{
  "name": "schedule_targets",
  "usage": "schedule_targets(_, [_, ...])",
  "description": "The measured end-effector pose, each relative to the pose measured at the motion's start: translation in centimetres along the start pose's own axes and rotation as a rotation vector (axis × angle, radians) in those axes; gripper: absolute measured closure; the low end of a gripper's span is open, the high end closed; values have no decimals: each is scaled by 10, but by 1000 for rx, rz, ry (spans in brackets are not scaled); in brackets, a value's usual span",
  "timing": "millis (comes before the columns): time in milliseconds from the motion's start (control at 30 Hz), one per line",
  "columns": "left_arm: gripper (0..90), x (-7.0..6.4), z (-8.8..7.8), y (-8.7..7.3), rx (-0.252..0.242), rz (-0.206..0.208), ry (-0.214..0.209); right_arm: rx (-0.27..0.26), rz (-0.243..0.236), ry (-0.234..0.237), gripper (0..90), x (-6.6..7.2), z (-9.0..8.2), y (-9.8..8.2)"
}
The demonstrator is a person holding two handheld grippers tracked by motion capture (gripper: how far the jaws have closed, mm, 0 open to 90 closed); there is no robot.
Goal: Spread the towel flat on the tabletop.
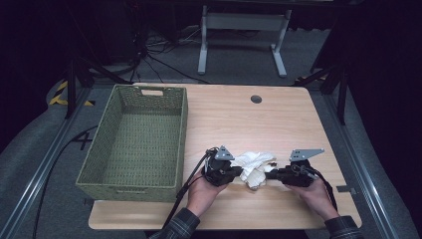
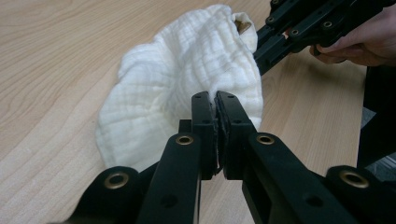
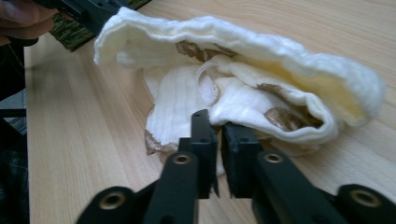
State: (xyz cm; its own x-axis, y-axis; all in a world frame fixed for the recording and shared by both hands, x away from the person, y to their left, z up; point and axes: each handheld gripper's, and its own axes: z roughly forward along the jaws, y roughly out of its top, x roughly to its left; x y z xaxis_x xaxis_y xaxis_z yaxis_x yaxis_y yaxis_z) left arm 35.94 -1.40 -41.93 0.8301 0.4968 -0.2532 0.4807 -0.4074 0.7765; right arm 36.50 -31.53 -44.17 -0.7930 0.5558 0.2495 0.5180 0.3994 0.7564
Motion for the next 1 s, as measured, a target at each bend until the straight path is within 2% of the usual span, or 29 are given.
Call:
schedule_targets(33, [868,0,0,0,0,0,0,0,0,0,870,0,0,0])
schedule_targets(100, [868,4,-5,3,-22,-2,15,-34,10,-33,879,-5,-12,1])
schedule_targets(300, [869,11,-11,5,-61,-51,44,-75,28,-107,881,-21,-38,0])
schedule_targets(367, [869,13,-13,5,-55,-59,68,-77,25,-133,882,-26,-45,-2])
schedule_targets(433, [869,14,-13,5,-58,-60,72,-67,19,-168,883,-32,-53,-4])
schedule_targets(467, [869,15,-13,5,-38,-62,92,-68,27,-177,883,-35,-57,-6])
schedule_targets(567, [869,16,-12,3,-36,-82,101,-68,45,-206,883,-42,-66,-9])
schedule_targets(600, [869,17,-11,2,-19,-82,107,-68,39,-224,883,-46,-69,-11])
schedule_targets(633, [869,17,-10,2,-14,-91,111,-67,50,-232,884,-49,-72,-13])
schedule_targets(667, [869,18,-9,0,11,-92,132,-69,68,-250,884,-54,-77,-15])
schedule_targets(733, [869,19,-6,-2,33,-84,148,-61,78,-267,884,-60,-80,-18])
schedule_targets(867, [860,22,-3,-7,69,-98,181,-45,89,-271,873,-64,-80,-21])
schedule_targets(900, [853,22,-2,-7,67,-103,185,-47,87,-270,845,-63,-79,-21])
schedule_targets(1000, [783,19,-5,-5,59,-86,193,-59,75,-277,779,-62,-80,-19])
